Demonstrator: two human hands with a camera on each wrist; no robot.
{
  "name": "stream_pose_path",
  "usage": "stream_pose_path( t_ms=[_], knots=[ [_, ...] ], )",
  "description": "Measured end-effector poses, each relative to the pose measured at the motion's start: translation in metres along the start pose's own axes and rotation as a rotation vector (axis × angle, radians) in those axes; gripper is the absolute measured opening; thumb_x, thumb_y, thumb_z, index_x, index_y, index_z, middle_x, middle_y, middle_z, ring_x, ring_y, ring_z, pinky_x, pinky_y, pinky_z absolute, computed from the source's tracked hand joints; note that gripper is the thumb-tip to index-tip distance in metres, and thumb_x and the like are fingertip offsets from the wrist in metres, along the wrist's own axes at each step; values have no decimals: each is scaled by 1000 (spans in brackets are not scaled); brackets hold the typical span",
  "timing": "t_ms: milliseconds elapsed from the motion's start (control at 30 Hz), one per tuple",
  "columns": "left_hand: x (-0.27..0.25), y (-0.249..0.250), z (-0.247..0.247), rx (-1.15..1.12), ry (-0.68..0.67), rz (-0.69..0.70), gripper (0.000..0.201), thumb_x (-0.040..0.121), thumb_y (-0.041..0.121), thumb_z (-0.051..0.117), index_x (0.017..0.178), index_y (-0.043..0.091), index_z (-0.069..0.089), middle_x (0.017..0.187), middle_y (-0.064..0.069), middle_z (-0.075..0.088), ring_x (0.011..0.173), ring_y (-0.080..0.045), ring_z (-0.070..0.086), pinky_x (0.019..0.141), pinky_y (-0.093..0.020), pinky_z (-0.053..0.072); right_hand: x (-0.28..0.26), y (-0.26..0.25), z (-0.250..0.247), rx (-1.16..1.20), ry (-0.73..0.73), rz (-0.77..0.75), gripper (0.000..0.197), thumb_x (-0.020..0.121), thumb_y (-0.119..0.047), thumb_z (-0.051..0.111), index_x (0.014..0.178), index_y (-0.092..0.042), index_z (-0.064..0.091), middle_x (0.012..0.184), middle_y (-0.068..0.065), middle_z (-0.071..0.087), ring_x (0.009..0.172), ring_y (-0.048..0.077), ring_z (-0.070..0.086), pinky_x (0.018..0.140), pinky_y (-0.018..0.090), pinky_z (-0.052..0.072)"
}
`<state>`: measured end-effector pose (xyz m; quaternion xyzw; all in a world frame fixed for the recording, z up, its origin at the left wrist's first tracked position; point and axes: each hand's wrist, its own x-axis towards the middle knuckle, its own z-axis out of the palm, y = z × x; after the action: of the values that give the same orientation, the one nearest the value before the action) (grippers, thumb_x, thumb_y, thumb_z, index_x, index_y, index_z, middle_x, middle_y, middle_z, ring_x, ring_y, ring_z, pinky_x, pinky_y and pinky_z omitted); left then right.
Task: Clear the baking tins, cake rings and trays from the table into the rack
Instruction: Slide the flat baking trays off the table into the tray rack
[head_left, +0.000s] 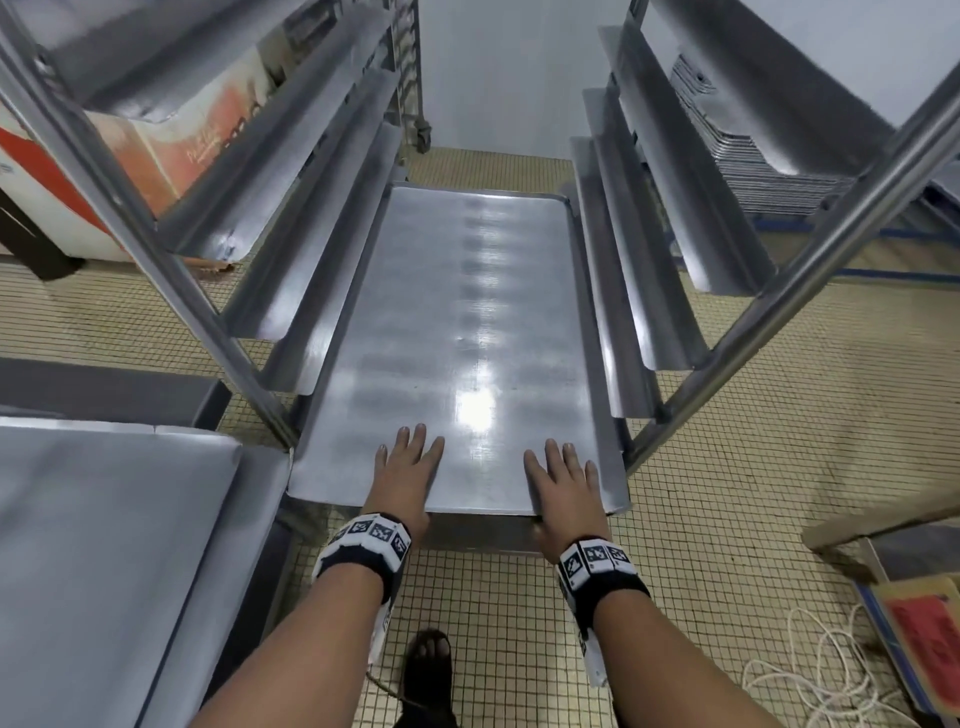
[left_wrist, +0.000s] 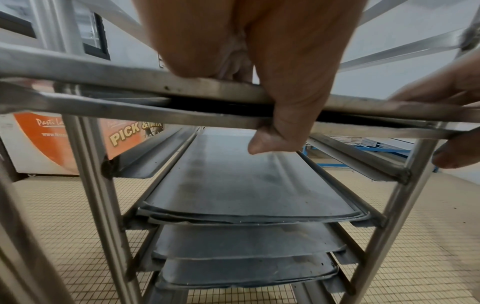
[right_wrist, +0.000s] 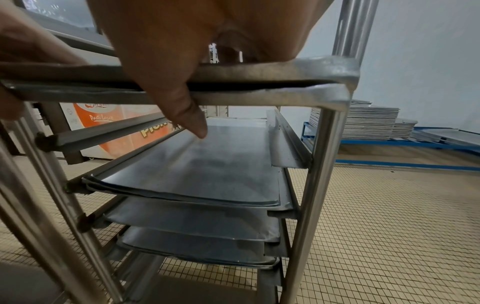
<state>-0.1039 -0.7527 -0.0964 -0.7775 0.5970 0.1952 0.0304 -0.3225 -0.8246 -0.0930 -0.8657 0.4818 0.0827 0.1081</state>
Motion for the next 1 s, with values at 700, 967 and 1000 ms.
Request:
stream_pose_path(
  t_ms=[700,967,1000],
  knots=[
    [95,-13,-34,126,-6,23,110,79,21,80,158,18,4,166,-11,-6,153,-34,-6,122,-53,3,92,10,-21,-26,51,24,93,81,-22,74,153,-25,14,164,9,4,152,32,0,122,52,6],
    [106,-10,-37,158,-13,6,107,82,15,77,158,17,2,165,-13,-6,152,-37,-2,122,-52,10,102,-3,-21,-44,7,114,93,84,5,57,156,-21,4,165,11,-3,151,35,-2,122,53,7],
    [103,-9,-36,157,-7,-9,106,84,15,75,158,17,1,166,-14,-7,152,-38,-2,122,-51,11,100,-5,-21,-43,-3,129,93,86,3,56,156,-21,2,165,10,-4,151,35,-3,122,52,7]
  ],
)
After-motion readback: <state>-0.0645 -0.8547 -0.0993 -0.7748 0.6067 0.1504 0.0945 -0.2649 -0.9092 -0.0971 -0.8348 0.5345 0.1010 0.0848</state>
